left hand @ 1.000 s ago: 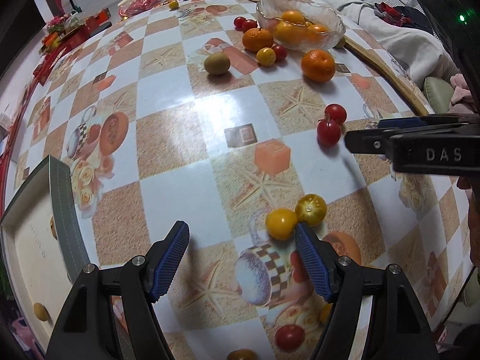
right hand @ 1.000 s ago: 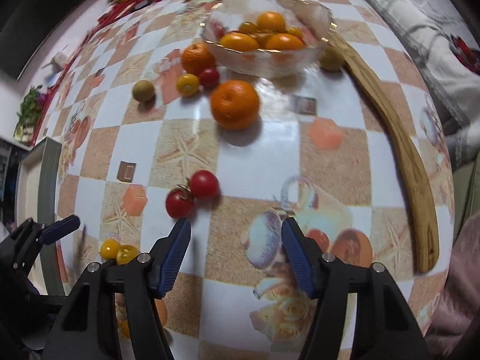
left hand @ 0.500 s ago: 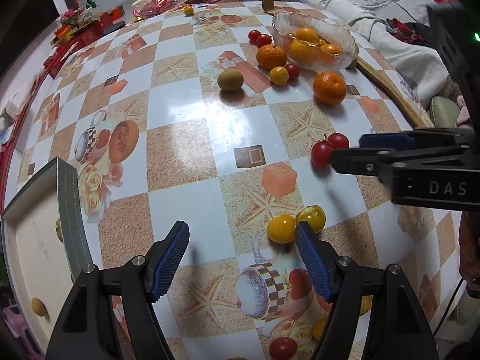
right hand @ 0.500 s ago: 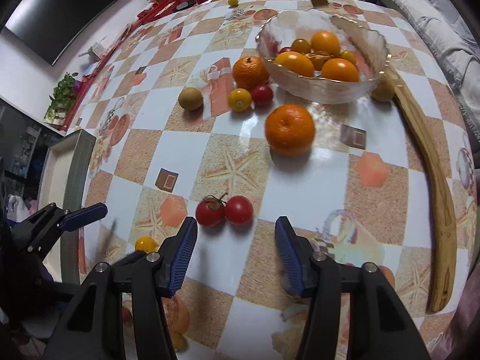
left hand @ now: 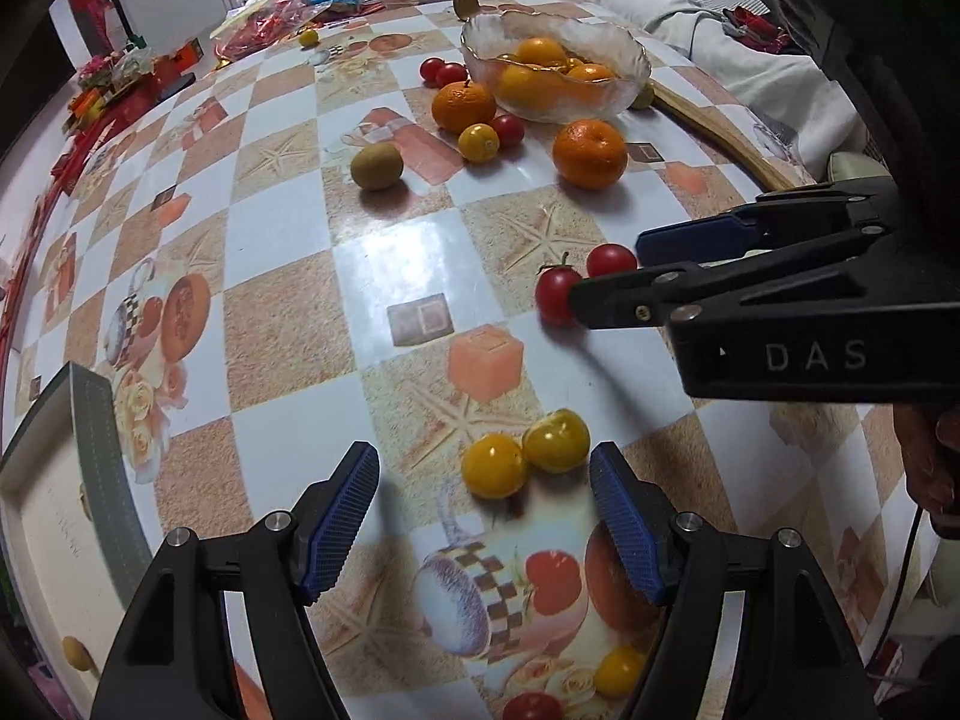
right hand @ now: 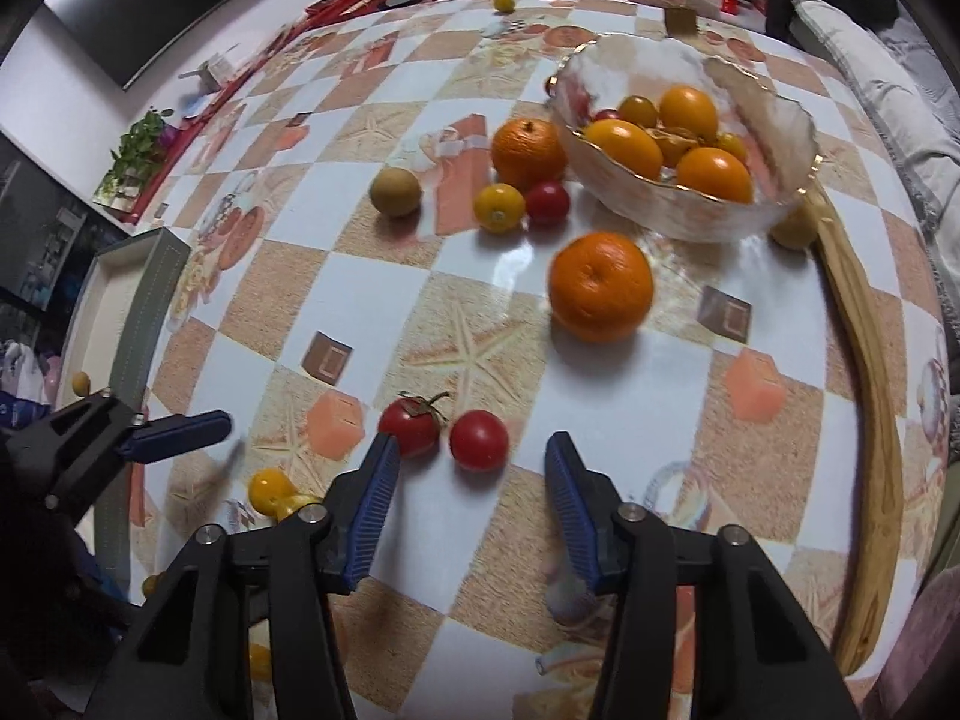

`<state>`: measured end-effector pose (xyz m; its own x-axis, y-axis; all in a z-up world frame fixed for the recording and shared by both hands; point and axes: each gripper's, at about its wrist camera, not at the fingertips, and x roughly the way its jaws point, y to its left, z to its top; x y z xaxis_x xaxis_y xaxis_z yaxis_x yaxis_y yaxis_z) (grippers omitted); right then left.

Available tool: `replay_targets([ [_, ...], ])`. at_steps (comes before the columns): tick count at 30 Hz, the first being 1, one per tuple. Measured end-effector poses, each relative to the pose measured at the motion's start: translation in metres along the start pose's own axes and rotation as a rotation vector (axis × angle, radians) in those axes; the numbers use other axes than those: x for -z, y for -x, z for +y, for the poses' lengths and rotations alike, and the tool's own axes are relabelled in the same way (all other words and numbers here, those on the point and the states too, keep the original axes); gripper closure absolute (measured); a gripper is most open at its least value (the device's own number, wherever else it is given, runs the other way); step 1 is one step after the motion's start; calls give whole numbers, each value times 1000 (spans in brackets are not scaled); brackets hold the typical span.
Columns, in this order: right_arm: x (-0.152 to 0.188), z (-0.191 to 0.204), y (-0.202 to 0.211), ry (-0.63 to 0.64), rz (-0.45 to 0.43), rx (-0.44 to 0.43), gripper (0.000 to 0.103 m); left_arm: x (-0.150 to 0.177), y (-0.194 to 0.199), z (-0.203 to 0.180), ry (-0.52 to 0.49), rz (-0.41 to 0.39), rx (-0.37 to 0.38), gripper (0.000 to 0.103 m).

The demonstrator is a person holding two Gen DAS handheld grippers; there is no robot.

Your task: Organize fruits

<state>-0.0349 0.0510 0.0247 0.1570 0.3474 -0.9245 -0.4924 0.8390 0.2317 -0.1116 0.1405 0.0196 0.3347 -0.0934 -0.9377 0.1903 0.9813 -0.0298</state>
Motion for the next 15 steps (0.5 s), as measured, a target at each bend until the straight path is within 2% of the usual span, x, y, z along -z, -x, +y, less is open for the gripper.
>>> replay_targets([
  [2,-2,1,-2,-2,9,-46,67,-2,-2,1,5,1,19,38],
  [4,-1,2,-3,-15,15,-69,68,-3,-2,0,12,6,53,45],
  [6,1,-2,-2,-45,11,-87,74,-4,-2,-3,3,7,68,53],
  [7,2,-5,0,-68,6,-98,94,-4,-3,-5,-2,8,81,58],
  [8,4,-10,1,-96,11,-101,102,-4,-3,-6,-5,9,82,58],
  [10,7,-20,3,-145,10,-105,102,-3,-3,-7,-2,3,89,59],
  [13,13,-33,7,-206,9,-108,102,-1,-2,-3,17,6,128,88],
  [15,16,-36,8,-215,11,-106,102,-1,-2,-2,22,8,137,87],
])
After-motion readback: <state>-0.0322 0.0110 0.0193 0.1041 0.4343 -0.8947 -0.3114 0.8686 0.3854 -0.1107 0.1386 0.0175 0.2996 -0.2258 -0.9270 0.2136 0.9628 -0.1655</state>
